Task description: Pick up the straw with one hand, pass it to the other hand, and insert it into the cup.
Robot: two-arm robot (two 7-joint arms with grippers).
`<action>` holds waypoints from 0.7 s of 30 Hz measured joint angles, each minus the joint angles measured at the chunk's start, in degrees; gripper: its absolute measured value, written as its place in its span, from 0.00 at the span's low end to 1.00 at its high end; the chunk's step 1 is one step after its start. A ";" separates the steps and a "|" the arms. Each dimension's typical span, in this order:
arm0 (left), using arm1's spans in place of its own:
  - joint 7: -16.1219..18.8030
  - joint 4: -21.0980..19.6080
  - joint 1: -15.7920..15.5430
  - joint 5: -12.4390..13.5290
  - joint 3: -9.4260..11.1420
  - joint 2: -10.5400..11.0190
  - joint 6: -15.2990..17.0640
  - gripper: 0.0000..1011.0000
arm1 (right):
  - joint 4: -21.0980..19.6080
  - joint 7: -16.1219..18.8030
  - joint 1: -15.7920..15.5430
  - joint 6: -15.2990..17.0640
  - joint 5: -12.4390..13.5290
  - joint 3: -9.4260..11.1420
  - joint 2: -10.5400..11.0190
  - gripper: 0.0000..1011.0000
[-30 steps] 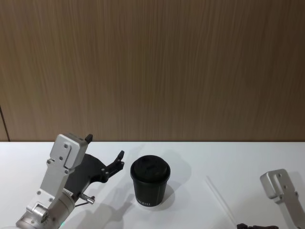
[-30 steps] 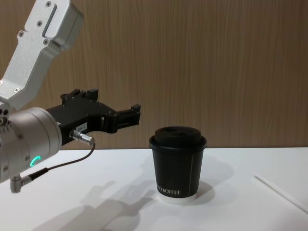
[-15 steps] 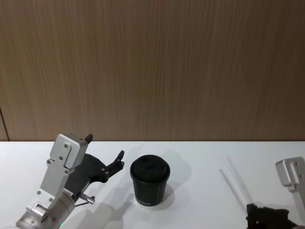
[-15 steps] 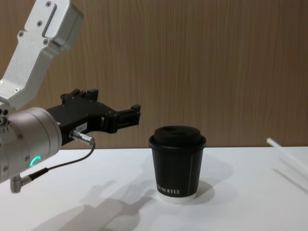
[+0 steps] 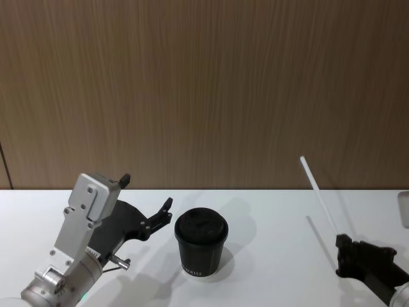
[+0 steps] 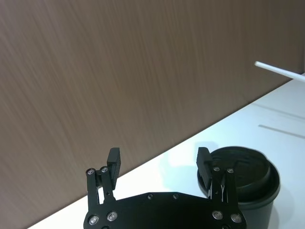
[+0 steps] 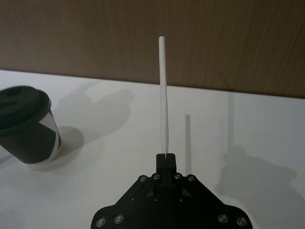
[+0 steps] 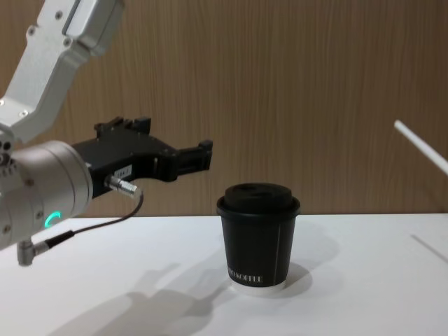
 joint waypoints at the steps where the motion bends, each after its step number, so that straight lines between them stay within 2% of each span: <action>1: -0.47 -0.49 -0.10 -0.18 -0.02 0.11 0.18 0.99 | -0.11 0.28 -0.02 -0.63 0.24 0.16 -0.09 0.00; 13: -4.43 -4.32 -0.73 -2.59 -0.70 0.75 1.70 0.99 | -1.22 6.10 -0.29 -10.00 5.06 1.72 -1.05 0.00; 21: -6.38 -6.17 -0.67 -4.34 -1.51 0.71 2.28 0.99 | -1.87 9.10 -0.41 -13.32 7.49 1.63 -1.21 0.00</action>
